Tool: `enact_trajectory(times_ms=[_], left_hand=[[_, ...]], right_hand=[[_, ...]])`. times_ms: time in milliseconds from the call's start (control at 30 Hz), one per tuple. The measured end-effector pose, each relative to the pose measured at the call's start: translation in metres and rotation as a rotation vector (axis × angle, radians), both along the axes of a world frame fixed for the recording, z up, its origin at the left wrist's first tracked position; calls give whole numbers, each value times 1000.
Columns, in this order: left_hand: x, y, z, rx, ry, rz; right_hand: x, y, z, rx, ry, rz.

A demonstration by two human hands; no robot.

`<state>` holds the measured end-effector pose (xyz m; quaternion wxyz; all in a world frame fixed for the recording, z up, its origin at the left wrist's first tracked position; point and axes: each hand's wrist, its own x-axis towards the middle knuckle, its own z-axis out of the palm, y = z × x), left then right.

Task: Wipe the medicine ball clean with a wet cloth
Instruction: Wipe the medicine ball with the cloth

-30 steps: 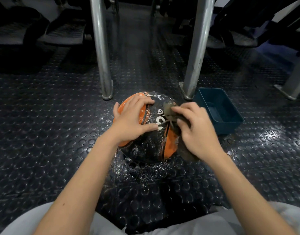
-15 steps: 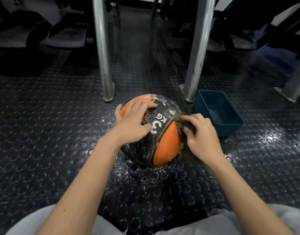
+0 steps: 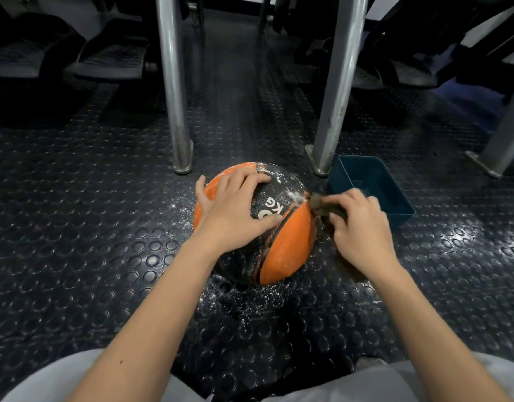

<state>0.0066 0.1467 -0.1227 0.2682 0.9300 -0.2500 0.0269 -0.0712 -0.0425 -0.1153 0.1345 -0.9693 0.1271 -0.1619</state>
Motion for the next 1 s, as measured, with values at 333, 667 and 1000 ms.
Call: enact_trajectory(times_ms=[333, 667, 1000], left_hand=[[1, 3, 0, -28, 68, -75], [-3, -2, 2, -25, 70, -118], [-10, -11, 1, -11, 38, -166]], right_hand=[[3, -3, -15, -58, 90, -37], [4, 17, -10, 82, -58, 136], [-3, 17, 10, 138, -204, 189]])
